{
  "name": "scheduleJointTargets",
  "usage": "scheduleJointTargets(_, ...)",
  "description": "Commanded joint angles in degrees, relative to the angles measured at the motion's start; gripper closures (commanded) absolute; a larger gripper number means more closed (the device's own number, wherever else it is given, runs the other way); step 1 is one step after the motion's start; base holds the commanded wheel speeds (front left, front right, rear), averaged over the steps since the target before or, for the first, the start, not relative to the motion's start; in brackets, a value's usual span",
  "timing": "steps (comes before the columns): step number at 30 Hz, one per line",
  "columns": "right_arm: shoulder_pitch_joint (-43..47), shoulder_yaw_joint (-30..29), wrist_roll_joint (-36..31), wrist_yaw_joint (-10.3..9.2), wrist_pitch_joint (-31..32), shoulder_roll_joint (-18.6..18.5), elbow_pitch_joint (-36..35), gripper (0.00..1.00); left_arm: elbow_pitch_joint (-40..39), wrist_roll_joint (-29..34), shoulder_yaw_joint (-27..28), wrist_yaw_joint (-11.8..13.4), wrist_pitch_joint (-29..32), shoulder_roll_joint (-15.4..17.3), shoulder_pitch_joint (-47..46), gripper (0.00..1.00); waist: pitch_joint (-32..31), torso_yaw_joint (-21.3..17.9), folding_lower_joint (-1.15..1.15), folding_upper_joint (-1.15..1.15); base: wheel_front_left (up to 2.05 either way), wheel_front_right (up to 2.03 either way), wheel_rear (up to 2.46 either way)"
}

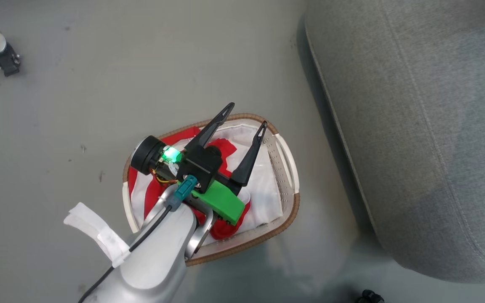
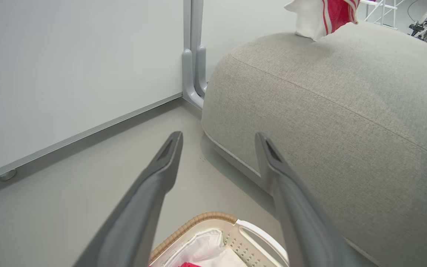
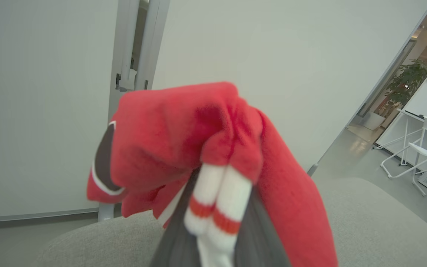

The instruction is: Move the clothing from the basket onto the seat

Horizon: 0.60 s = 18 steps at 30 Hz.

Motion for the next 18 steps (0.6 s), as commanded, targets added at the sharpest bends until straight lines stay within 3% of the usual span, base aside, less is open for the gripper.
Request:
scheduleJointTargets(1,-0.04,-0.62,-0.47,-0.08,-0.14,-0.66,1.66,1.0,-0.17,0.17,-0.14,0.03,-0.05,-0.44,-1.15,0.0,4.75,4.4,-0.01,-0.01,0.0,0.0,0.0)
scheduleJointTargets(12,3.65,-0.32,-2.57,-0.08,-0.51,-0.67,12.02,1.0,0.7,-0.14,0.98,-0.13,-0.05,-1.18,-0.35,0.0,5.63,4.83,-0.01,-0.01,0.0,0.0,0.0)
scheduleJointTargets(13,3.98,0.05,-2.46,-0.08,-0.48,-0.19,12.41,0.95,0.81,-0.15,1.16,-0.21,-0.05,-1.17,-0.04,0.0,5.42,4.66,-0.01,-0.01,0.0,0.0,0.0)
scheduleJointTargets(16,5.32,1.47,-1.99,-0.08,-0.62,0.82,12.21,0.43,1.32,-0.32,1.97,-0.26,-0.05,-1.0,1.27,0.0,4.23,3.87,-0.01,-0.01,0.0,0.0,0.0)
scheduleJointTargets(17,6.01,1.88,-1.77,-0.08,-0.62,1.14,11.7,0.08,1.41,-0.35,2.2,-0.25,-0.05,-0.98,1.59,0.0,3.8,3.65,-0.01,-0.01,0.0,0.0,0.0)
scheduleJointTargets(18,7.14,2.45,-1.51,-0.08,-0.64,1.47,11.08,0.0,1.47,-0.46,2.52,-0.29,-0.05,-0.96,1.95,0.0,3.26,3.38,-0.01,-0.01,0.0,0.0,0.0)
